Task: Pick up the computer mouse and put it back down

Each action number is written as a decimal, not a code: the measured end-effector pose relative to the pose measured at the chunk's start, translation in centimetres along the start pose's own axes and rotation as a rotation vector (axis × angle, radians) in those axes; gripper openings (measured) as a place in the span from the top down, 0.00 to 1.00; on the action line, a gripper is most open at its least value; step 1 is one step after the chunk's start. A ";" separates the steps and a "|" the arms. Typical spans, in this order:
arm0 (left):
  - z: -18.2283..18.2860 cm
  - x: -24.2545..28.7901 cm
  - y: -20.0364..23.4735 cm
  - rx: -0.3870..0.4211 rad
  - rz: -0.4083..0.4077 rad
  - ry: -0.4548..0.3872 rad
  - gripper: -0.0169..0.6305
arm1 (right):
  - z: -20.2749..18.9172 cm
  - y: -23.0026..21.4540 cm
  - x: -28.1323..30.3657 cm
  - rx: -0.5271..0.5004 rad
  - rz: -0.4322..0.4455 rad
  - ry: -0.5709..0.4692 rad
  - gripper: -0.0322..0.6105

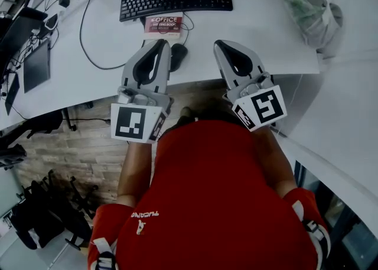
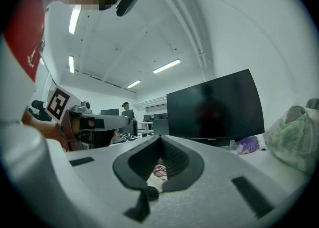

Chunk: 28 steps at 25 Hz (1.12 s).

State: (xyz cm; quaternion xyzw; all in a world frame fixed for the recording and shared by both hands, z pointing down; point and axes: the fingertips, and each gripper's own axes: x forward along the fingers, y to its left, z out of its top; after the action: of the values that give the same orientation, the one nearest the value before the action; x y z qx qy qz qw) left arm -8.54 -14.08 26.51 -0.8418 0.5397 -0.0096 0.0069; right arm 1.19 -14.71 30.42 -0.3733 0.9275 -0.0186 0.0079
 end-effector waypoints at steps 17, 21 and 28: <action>0.0 -0.9 -1.4 -0.018 -0.050 -0.021 0.96 | 0.8 1.7 -0.9 -0.044 -0.009 -0.015 0.95; -0.2 -1.0 -1.5 -0.022 -0.055 -0.020 0.96 | 0.6 1.8 -1.1 -0.042 -0.016 -0.013 0.94; -0.3 -1.0 -1.5 -0.028 -0.065 -0.021 0.96 | 0.4 1.8 -1.4 -0.041 -0.028 -0.005 0.94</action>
State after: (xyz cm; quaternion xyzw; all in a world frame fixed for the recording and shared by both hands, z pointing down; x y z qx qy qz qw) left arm -7.58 -12.48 26.81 -0.8590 0.5119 0.0064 0.0004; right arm 0.90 -12.45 29.91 -0.3864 0.9223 0.0013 0.0020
